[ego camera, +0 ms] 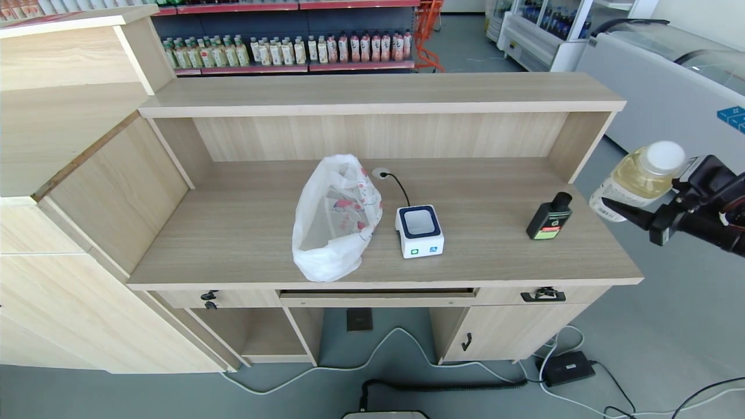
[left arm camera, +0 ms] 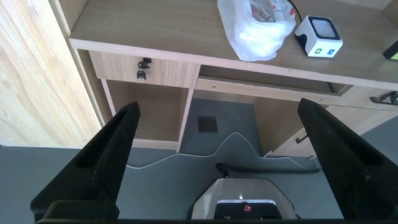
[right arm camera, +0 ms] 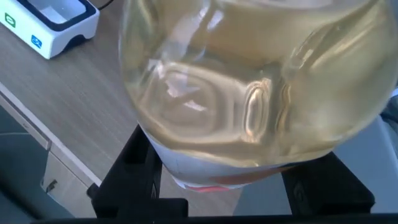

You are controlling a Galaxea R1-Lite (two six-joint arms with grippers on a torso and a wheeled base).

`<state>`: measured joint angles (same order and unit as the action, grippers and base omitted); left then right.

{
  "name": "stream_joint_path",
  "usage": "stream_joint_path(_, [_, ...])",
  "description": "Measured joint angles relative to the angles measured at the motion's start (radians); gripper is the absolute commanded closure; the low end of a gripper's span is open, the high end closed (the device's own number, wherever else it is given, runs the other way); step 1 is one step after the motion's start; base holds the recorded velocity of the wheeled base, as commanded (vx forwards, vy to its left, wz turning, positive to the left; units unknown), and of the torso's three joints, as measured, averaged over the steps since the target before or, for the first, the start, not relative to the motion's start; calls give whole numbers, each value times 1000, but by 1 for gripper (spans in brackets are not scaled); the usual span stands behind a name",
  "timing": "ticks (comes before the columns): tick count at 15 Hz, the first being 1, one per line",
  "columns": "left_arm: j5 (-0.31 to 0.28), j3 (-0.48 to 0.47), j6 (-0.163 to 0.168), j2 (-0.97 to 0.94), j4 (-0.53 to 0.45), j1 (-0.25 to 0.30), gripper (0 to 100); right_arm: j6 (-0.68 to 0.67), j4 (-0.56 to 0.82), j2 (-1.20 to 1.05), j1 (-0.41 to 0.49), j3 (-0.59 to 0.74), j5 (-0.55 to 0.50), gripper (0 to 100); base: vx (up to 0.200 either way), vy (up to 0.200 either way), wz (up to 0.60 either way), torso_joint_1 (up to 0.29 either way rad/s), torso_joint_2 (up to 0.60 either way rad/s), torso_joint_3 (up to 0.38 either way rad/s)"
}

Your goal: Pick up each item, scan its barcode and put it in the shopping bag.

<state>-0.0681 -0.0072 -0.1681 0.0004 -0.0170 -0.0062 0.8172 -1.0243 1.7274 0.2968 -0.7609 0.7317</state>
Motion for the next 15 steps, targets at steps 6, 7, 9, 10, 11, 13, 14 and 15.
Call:
stream_joint_path(6, [0, 0, 0, 0, 0, 0, 0, 103, -80, 19, 5, -26, -51, 100, 0, 0, 300, 0, 1, 3])
stream_joint_path(7, [0, 0, 0, 0, 0, 0, 0, 129, -89, 25, 7, -34, -54, 100, 0, 0, 600, 2, 2, 2])
stream_joint_path(9, [0, 0, 0, 0, 0, 0, 0, 177, -102, 45, -1, -49, -56, 100, 0, 0, 600, 2, 2, 2])
stream_joint_path(10, [0, 0, 0, 0, 0, 0, 0, 192, -115, 59, -4, -58, -53, 100, 0, 0, 600, 2, 2, 2])
stream_joint_path(11, [0, 0, 0, 0, 0, 0, 0, 197, -149, 77, -16, -72, -56, 100, 0, 0, 600, 2, 2, 2])
stream_joint_path(13, [0, 0, 0, 0, 0, 0, 0, 200, -196, 122, -55, -99, -56, 100, 0, 0, 300, -1, 4, 1])
stream_joint_path(14, [0, 0, 0, 0, 0, 0, 0, 201, -221, 152, -76, -115, -55, 100, 0, 0, 0, 0, 0, 0])
stream_joint_path(15, [0, 0, 0, 0, 0, 1, 0, 199, -239, 185, -99, -128, -53, 100, 0, 0, 0, 0, 0, 0])
